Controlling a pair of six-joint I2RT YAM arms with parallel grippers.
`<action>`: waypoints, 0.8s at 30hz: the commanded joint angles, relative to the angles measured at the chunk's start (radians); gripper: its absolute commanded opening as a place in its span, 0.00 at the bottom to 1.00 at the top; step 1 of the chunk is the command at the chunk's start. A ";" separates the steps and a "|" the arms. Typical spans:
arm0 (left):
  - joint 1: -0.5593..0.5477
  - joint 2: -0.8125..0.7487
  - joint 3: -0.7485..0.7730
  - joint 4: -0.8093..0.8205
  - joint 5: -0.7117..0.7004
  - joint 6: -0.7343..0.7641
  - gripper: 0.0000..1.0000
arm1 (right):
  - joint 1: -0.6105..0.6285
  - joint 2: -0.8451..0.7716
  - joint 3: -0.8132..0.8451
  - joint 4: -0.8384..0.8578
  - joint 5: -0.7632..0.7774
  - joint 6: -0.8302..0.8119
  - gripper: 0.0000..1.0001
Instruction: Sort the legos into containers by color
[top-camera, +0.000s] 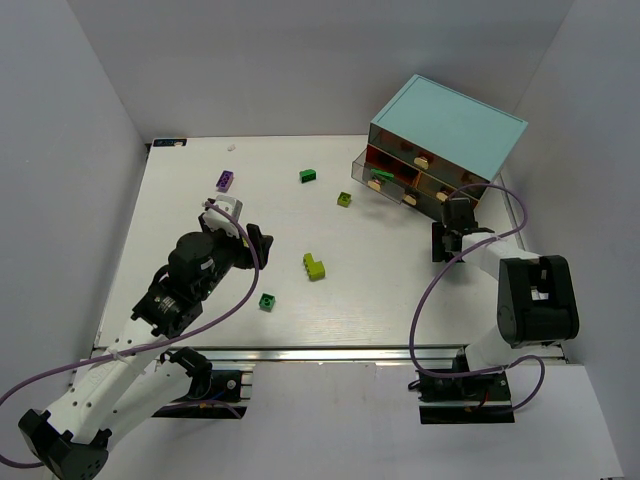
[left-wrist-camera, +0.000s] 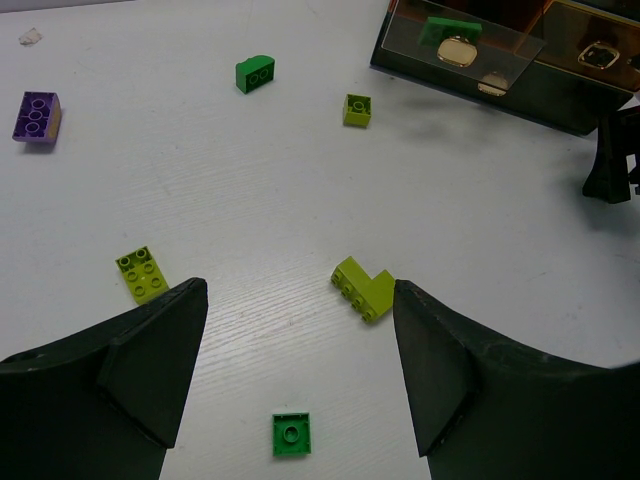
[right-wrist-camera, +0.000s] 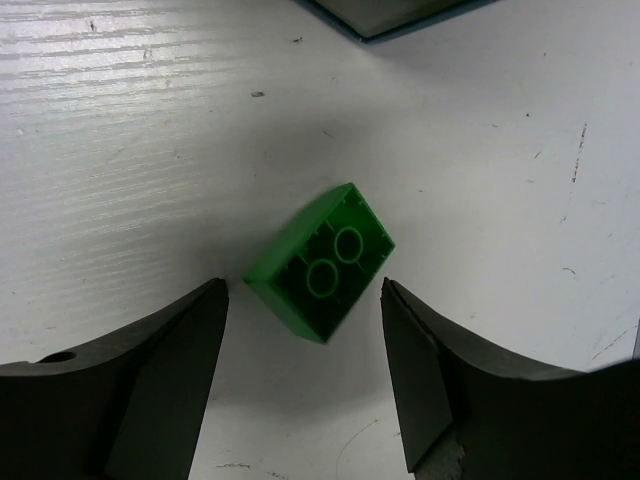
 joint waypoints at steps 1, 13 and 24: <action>0.006 -0.009 -0.009 0.011 0.005 -0.004 0.84 | -0.013 -0.021 -0.025 0.034 -0.010 0.028 0.68; 0.006 0.000 -0.012 0.010 -0.011 -0.004 0.84 | -0.014 0.004 -0.028 0.058 -0.139 -0.086 0.44; 0.006 0.020 -0.033 0.027 -0.017 0.008 0.85 | -0.002 -0.085 -0.132 0.127 -0.202 -0.370 0.16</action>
